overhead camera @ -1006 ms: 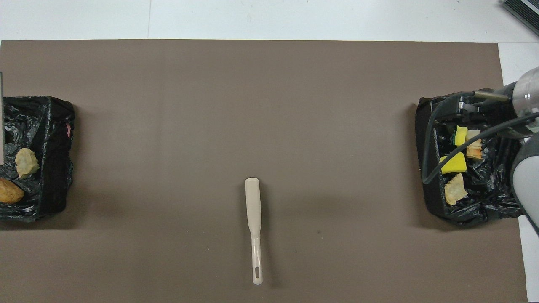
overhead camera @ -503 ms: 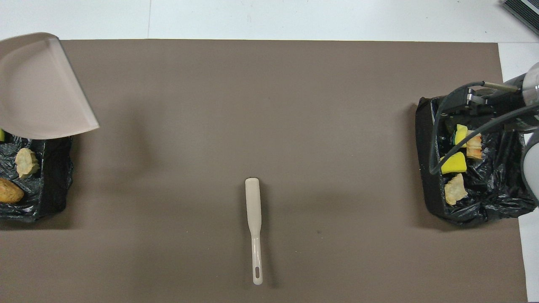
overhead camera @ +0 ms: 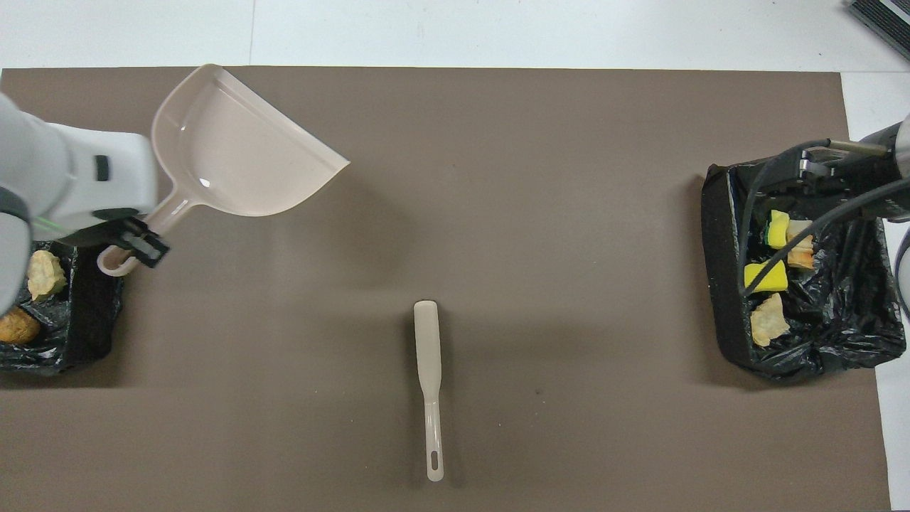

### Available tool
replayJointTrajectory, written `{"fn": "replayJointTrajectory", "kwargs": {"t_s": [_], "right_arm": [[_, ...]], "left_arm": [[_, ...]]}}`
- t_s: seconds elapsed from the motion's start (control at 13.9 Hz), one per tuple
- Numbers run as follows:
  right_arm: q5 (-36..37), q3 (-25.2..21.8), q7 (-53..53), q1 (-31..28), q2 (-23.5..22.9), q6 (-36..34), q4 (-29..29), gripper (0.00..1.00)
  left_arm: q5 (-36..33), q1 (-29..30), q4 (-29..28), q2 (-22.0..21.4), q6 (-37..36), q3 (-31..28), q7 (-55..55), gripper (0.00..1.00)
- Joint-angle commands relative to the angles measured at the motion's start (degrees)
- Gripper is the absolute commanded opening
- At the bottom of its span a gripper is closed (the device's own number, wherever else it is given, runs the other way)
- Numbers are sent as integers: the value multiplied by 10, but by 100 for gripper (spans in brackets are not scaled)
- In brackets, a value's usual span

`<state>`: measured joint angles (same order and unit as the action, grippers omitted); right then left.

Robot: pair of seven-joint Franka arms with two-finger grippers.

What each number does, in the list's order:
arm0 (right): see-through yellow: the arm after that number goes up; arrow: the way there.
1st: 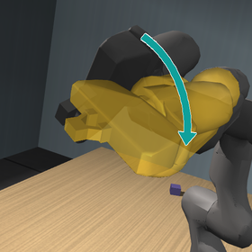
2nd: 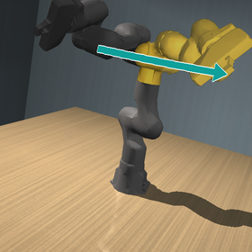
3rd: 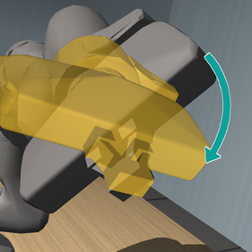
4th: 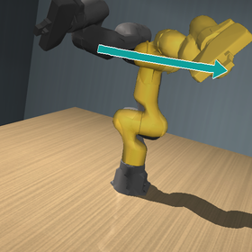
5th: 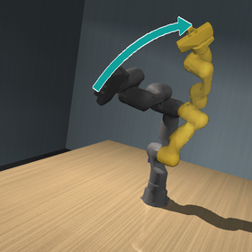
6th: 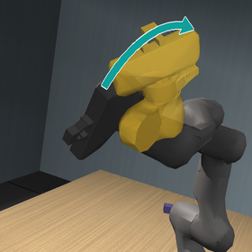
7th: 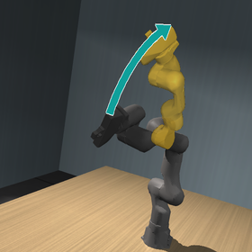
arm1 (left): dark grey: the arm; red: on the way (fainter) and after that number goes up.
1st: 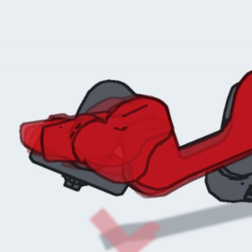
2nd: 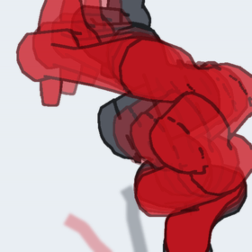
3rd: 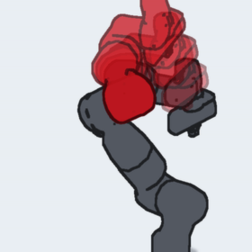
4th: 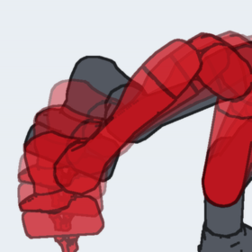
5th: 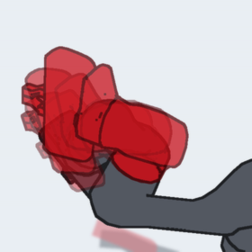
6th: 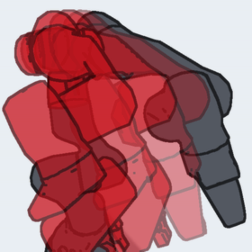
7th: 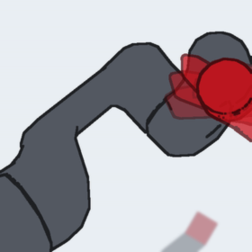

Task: Sweep and dump trash in bin
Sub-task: 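Lift the dustpan away from the bin with the left gripper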

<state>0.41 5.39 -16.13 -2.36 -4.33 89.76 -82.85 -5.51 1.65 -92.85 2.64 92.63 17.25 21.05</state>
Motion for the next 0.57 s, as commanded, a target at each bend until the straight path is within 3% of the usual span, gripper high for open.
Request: {"fn": "replayJointTrajectory", "kwargs": {"t_s": [0.0,0.22,0.36,0.5], "right_arm": [[-5,4,19,-12,-2,3,2,100],[-6,4,19,-12,-2,1,1,100],[-6,3,19,-14,-2,2,1,100],[-6,4,18,-17,-2,2,0,100]], "left_arm": [[43,-78,-29,-1,52,-13,-159,0],[45,-159,-32,49,106,-13,-303,0],[43,-203,-25,110,153,-13,-395,0],[44,-217,-25,138,205,-13,-456,0]]}}
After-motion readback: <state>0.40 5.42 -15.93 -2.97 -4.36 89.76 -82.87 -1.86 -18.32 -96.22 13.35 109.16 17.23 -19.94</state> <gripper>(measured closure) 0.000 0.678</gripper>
